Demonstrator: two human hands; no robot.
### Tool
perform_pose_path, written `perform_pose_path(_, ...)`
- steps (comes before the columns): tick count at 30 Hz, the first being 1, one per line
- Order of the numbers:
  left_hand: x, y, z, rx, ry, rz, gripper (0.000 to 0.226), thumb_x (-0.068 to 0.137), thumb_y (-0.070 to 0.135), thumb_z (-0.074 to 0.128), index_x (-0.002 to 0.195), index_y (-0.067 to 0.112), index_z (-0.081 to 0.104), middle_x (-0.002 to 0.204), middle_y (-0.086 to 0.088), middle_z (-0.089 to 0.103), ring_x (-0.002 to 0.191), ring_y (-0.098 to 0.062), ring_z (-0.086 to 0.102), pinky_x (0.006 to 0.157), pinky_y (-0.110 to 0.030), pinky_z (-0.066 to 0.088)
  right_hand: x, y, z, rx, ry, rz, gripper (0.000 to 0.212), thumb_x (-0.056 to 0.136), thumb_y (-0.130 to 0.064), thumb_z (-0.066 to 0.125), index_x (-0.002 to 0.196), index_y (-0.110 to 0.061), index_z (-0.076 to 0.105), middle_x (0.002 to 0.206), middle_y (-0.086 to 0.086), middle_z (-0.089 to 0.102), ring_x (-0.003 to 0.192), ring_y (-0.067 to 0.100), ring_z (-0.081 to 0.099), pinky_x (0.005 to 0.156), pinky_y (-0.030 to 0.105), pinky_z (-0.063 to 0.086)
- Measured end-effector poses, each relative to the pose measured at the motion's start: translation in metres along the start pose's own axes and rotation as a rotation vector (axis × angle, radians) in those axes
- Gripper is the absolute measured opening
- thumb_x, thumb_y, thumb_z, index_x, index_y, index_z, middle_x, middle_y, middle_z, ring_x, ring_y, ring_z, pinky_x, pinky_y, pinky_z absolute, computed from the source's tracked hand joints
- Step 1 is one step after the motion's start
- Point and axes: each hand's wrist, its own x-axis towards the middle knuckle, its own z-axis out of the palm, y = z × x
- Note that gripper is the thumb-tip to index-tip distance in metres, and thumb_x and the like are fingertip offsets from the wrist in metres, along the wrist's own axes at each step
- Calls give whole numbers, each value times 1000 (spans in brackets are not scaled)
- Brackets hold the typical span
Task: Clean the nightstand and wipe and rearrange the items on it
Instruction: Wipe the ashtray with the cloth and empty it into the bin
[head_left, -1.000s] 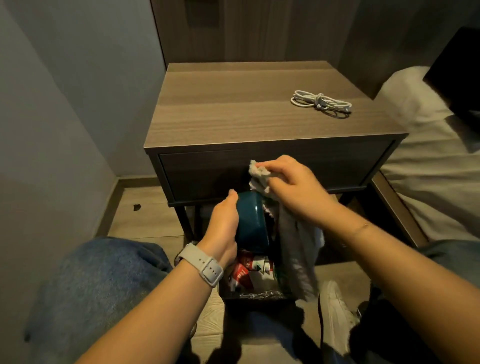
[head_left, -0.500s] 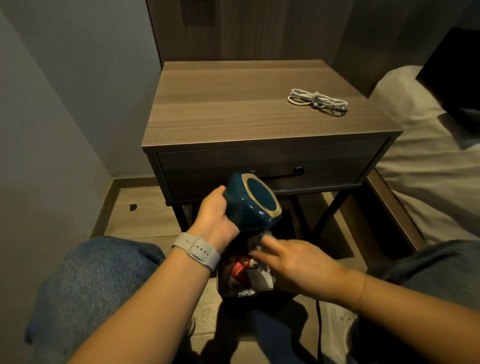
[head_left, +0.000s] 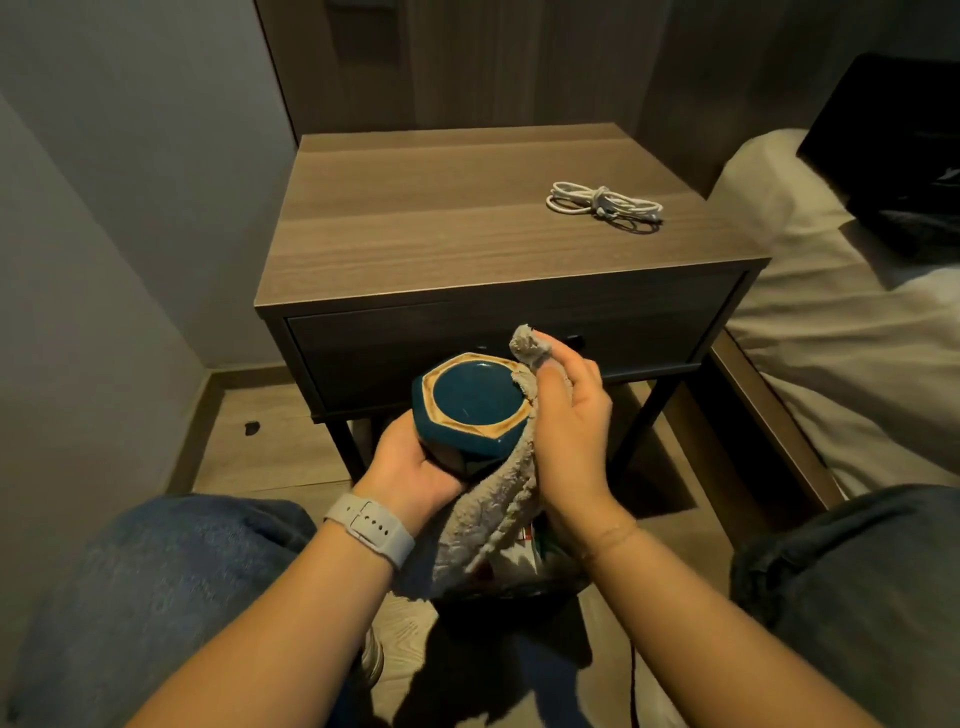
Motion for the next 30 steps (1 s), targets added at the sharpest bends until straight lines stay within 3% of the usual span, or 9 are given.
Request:
perform_pose_path(5, -6, -4, 3, 88, -65, 43, 30, 96, 24, 48, 88, 5, 69, 77, -15, 72, 77, -29, 67, 71, -43, 54, 39, -4, -15, 133, -204, 428, 17, 93, -11, 56, 100, -10, 71, 89, 9, 71, 77, 19, 67, 68, 30, 57)
perform_pose_path(8, -7, -3, 4, 235, -132, 141, 26, 94, 23, 52, 86, 7, 70, 74, -11, 71, 65, -22, 69, 62, -32, 58, 55, -13, -21, 0, -432, 563, 19, 88, -10, 61, 103, -5, 72, 86, 11, 70, 71, 20, 65, 64, 30, 55)
perform_pose_path(12, -1, -1, 4, 462, -10, 300, 27, 97, 31, 51, 90, 11, 67, 73, -7, 68, 64, -20, 65, 59, -27, 53, 61, -32, -8, -385, -566, 125, 18, 91, -10, 58, 86, -16, 74, 80, -4, 69, 76, 6, 62, 75, 24, 48)
perform_pose_path(16, 2, -7, 6, 526, 73, 414, 25, 96, 16, 46, 79, 14, 63, 68, -6, 63, 65, -18, 61, 60, -29, 47, 34, -35, 10, -913, -710, -493, 28, 94, -16, 51, 117, -17, 67, 100, -1, 53, 92, 12, 55, 77, 23, 44)
perform_pose_path(19, 0, -7, 6, 585, 75, 472, 24, 97, 20, 48, 83, 14, 67, 74, -6, 69, 69, -17, 68, 61, -29, 52, 19, -27, 4, -944, -589, -598, 30, 95, -19, 47, 121, -17, 63, 104, 2, 50, 91, 20, 57, 76, 35, 48)
perform_pose_path(21, 0, -9, 4, 627, 68, 484, 30, 97, 30, 49, 87, 12, 70, 85, -9, 72, 80, -24, 69, 71, -34, 52, 37, -20, -5, -1008, -536, -485, 28, 93, -17, 49, 114, -15, 67, 103, 5, 56, 92, 24, 59, 80, 36, 48)
perform_pose_path(24, -4, -7, 5, 634, 48, 489, 37, 98, 37, 47, 86, 10, 69, 77, -7, 71, 69, -21, 66, 66, -29, 50, 67, -9, -31, -856, -566, 5, 21, 92, -11, 54, 91, -14, 74, 85, 5, 71, 78, 14, 63, 72, 27, 49)
perform_pose_path(27, -3, 8, 6, 290, 92, 458, 29, 97, 32, 51, 80, 14, 67, 67, -1, 69, 64, -18, 66, 70, -31, 53, 50, 11, -43, -564, -589, 190, 19, 90, 0, 54, 84, 7, 70, 82, 21, 71, 71, 24, 64, 70, 32, 49)
perform_pose_path(30, 2, 26, 5, -5, 58, 311, 25, 95, 27, 51, 103, 12, 69, 97, -7, 72, 92, -25, 68, 88, -43, 53, 36, 17, -38, -224, -398, 285, 19, 90, -1, 53, 95, 9, 68, 93, 21, 68, 84, 27, 63, 80, 36, 50)
